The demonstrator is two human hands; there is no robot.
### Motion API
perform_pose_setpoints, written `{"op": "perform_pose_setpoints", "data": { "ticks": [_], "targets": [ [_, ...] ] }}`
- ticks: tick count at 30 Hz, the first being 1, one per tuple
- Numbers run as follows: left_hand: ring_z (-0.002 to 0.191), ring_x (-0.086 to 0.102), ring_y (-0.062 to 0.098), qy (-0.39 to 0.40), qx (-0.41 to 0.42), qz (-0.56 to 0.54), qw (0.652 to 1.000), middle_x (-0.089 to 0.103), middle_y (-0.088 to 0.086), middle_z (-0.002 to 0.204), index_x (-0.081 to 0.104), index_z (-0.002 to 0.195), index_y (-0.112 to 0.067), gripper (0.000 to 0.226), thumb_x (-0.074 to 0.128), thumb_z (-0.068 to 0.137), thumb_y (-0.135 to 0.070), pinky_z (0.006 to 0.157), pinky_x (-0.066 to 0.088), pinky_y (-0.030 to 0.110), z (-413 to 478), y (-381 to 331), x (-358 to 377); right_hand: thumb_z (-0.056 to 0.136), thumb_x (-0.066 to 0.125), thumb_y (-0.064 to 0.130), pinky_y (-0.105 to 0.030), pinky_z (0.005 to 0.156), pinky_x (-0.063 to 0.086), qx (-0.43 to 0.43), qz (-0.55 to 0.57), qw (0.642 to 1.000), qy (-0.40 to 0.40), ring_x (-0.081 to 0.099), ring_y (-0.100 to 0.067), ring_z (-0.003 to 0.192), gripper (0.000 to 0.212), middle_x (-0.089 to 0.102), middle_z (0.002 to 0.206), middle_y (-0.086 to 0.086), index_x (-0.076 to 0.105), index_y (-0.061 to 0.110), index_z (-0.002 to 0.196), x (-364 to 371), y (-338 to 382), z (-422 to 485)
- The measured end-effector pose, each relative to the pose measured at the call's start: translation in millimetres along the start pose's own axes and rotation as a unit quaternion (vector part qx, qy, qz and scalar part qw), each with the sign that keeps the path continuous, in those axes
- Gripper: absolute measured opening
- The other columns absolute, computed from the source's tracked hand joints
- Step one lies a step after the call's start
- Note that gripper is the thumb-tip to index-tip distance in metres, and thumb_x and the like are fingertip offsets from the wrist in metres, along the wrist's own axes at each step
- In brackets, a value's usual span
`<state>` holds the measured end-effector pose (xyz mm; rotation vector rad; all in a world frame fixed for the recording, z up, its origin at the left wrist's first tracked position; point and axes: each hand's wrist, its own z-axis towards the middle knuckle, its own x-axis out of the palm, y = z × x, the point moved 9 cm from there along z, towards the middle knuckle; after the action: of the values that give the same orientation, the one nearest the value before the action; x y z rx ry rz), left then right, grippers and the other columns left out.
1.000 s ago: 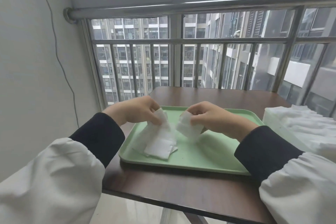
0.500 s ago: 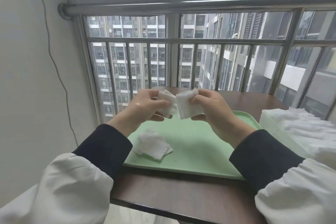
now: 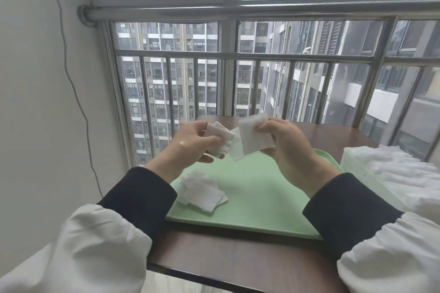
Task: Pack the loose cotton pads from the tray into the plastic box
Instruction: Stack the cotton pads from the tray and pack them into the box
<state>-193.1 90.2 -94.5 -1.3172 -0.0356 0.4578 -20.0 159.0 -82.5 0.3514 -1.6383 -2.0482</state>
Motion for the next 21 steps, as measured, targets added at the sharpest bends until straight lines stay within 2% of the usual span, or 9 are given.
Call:
{"op": "perform_pose_setpoints", "data": {
  "ticks": [6, 14, 18, 21],
  "targets": [
    [0.077, 0.076, 0.024, 0.025, 0.014, -0.016, 0.999, 0.078, 0.005, 0.091, 0.072, 0.102, -0.017, 0.013, 0.072, 0.09, -0.011, 0.057, 0.055, 0.025, -1.5, -4.0, 7.7, 0.09, 0.056, 0.004, -0.031, 0.075, 0.05, 0.045, -0.056, 0.996, 0.045, 0.058, -0.018, 0.084, 0.021, 0.065, 0.09, -0.005, 0.073, 0.007, 0.101, 9.9, -16.0, -1.4],
    [0.081, 0.077, 0.025, 0.03, 0.01, -0.03, 0.999, 0.078, 0.005, 0.094, 0.071, 0.106, -0.017, 0.014, 0.071, 0.093, -0.013, 0.058, 0.055, 0.025, -0.6, -2.3, 6.5, 0.092, 0.055, 0.002, -0.029, 0.071, 0.054, 0.027, -0.067, 0.997, 0.012, 0.06, -0.019, 0.083, 0.02, 0.065, 0.091, -0.009, 0.068, -0.005, 0.106, 2.2, -16.7, 1.7],
    [0.082, 0.077, 0.023, 0.016, 0.001, -0.036, 0.999, 0.079, 0.001, 0.09, 0.071, 0.105, -0.02, 0.013, 0.071, 0.094, -0.014, 0.058, 0.057, 0.024, -0.4, 1.1, 2.1, 0.09, 0.057, 0.001, -0.03, 0.068, 0.057, 0.003, -0.08, 0.996, -0.039, 0.062, -0.019, 0.083, 0.015, 0.066, 0.093, -0.007, 0.068, 0.006, 0.1, -10.7, -10.1, 2.0],
    [0.084, 0.077, 0.021, -0.005, -0.009, -0.042, 0.999, 0.079, 0.002, 0.094, 0.072, 0.104, -0.02, 0.013, 0.072, 0.093, -0.013, 0.061, 0.057, 0.026, 1.2, 4.7, -3.6, 0.09, 0.062, 0.002, -0.03, 0.068, 0.061, -0.008, -0.057, 0.995, -0.078, 0.065, -0.021, 0.089, 0.023, 0.066, 0.104, -0.006, 0.06, 0.019, 0.105, -19.4, -7.5, 1.1]
  ]
}}
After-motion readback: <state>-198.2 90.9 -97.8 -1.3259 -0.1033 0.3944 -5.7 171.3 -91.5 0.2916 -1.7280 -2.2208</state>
